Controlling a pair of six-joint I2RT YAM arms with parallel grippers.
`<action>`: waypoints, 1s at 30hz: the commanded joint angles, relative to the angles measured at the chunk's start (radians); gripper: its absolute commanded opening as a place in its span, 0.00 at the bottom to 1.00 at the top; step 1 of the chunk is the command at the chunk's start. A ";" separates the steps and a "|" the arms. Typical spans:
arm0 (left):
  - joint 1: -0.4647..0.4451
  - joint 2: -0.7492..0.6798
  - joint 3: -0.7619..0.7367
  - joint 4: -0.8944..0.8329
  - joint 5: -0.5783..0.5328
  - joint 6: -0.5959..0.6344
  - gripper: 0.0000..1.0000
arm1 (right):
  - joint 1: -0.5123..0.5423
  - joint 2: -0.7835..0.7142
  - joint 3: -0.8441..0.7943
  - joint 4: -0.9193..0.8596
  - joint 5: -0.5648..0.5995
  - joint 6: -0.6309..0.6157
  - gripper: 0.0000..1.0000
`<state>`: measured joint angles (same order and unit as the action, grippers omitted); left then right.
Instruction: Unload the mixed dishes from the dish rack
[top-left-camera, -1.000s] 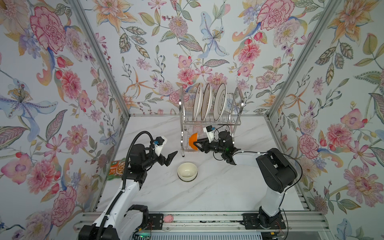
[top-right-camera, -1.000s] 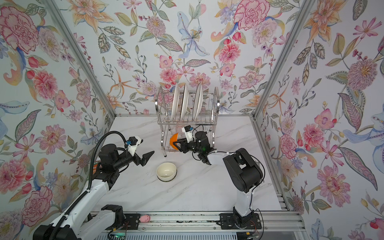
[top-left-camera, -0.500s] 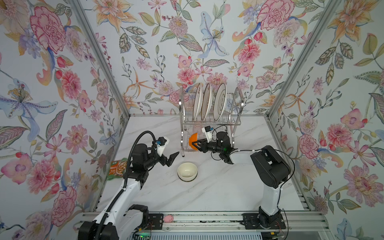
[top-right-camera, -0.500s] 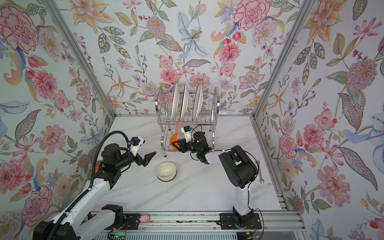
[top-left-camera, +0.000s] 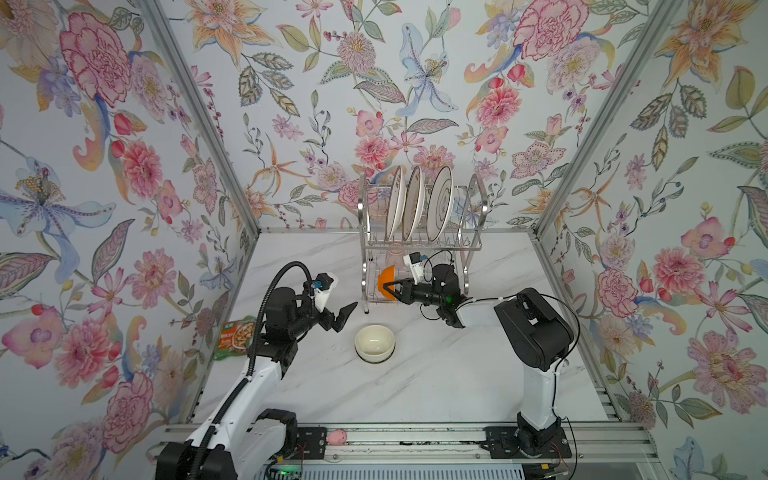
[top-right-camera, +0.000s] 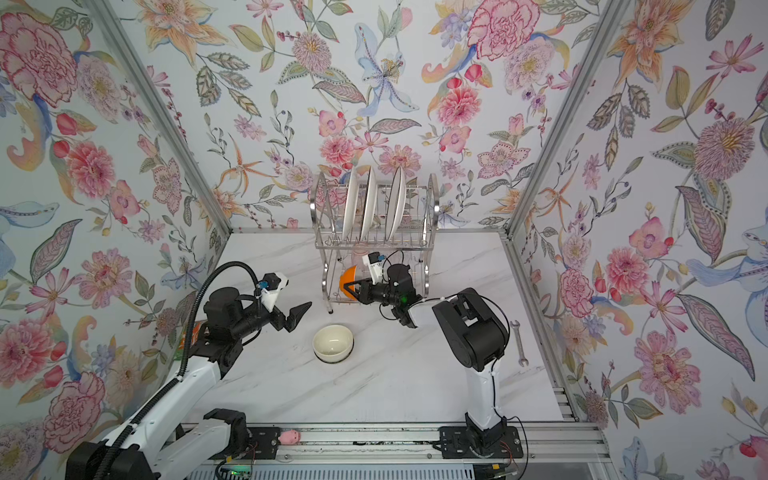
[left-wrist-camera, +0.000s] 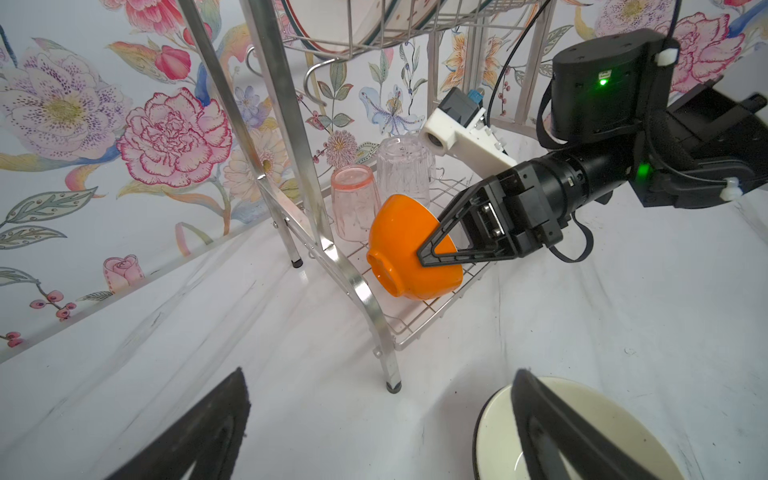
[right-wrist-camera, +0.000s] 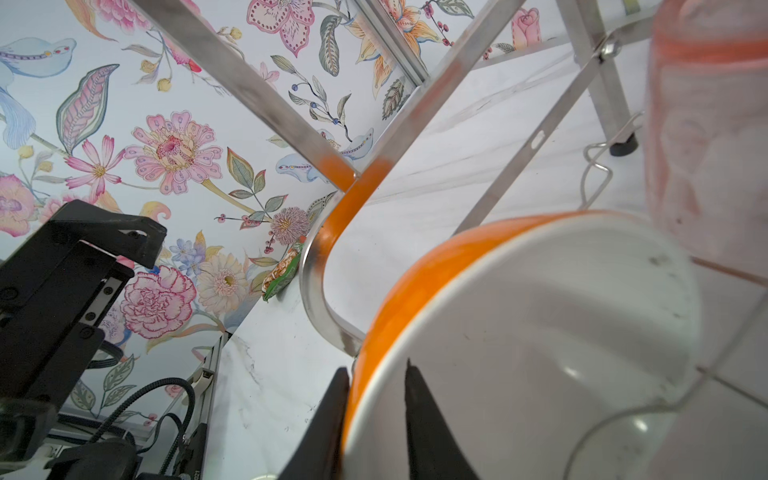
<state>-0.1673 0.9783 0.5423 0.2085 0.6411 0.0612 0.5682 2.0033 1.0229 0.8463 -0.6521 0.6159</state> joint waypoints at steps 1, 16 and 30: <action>-0.011 0.010 0.042 0.000 -0.015 -0.004 0.99 | -0.007 0.008 0.021 0.054 -0.021 0.036 0.24; -0.013 -0.001 0.080 -0.046 -0.055 -0.010 0.99 | -0.023 0.036 -0.009 0.172 -0.077 0.119 0.13; -0.026 -0.004 0.059 -0.029 -0.054 -0.026 0.99 | -0.039 0.078 -0.017 0.281 -0.106 0.192 0.04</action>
<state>-0.1802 0.9855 0.5938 0.1719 0.5941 0.0456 0.5365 2.0506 1.0042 1.0595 -0.7265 0.7696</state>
